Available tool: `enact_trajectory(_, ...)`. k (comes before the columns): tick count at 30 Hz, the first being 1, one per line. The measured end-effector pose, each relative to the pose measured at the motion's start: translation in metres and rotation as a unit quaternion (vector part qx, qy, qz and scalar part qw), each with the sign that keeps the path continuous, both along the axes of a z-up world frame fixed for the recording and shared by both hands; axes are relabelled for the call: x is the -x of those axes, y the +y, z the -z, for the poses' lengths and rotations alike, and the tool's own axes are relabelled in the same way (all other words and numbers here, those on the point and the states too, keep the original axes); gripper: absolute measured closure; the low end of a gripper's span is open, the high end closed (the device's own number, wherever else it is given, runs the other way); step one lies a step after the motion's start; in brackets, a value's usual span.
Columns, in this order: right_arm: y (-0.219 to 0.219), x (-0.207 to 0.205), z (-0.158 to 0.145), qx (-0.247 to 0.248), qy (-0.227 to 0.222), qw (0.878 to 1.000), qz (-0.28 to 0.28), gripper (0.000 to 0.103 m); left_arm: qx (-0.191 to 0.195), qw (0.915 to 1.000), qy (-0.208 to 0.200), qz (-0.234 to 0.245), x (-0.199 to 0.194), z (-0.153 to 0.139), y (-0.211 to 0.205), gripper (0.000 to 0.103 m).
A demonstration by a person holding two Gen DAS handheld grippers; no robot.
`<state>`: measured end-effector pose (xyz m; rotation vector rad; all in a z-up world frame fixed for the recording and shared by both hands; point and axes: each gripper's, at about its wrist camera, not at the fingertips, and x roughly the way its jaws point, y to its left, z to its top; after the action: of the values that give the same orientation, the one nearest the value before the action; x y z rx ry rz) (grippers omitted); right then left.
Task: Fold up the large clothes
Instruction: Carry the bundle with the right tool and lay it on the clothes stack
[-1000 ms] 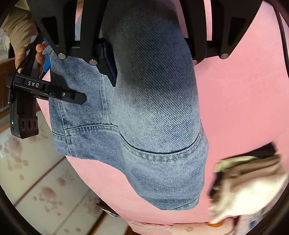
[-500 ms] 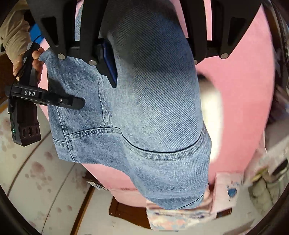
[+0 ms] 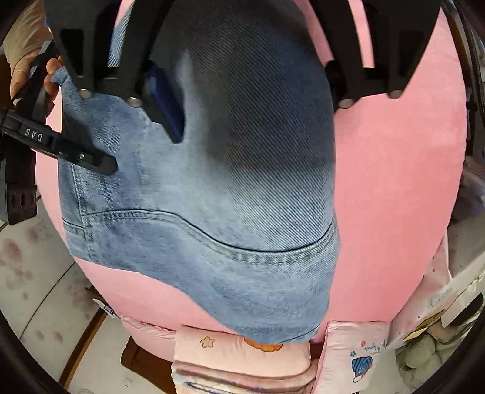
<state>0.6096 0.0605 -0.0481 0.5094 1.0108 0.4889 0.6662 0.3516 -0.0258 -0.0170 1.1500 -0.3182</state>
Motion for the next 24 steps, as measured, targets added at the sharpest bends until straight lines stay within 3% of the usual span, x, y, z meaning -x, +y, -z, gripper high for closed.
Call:
enact_trajectory(4, -0.012, 0.003, 0.016, -0.012, -0.029, 1.0, 0.0, 0.066, -0.001, 0.9997, -0.024, 0.008, -0.004, 0.008, 0.003, 0.002)
enact_trajectory(11, -0.011, 0.017, 0.015, 0.01, -0.042, 0.999, -0.01, 0.06, 0.022, 0.9994, -0.025, 0.012, -0.016, 0.019, 0.019, 0.0)
enact_trajectory(13, -0.011, 0.026, 0.003, 0.033, -0.046, 0.998, -0.014, 0.058, 0.005, 0.9991, -0.039, 0.013, -0.011, 0.016, 0.018, 0.0)
enact_trajectory(17, -0.01, 0.038, -0.022, 0.113, -0.058, 0.992, -0.003, 0.039, -0.046, 0.9951, -0.086, 0.016, 0.01, 0.003, 0.004, 0.0)
enact_trajectory(24, -0.032, 0.084, -0.048, 0.166, -0.046, 0.985, 0.02, 0.039, -0.129, 0.983, -0.126, -0.034, 0.048, -0.031, -0.017, 0.0)
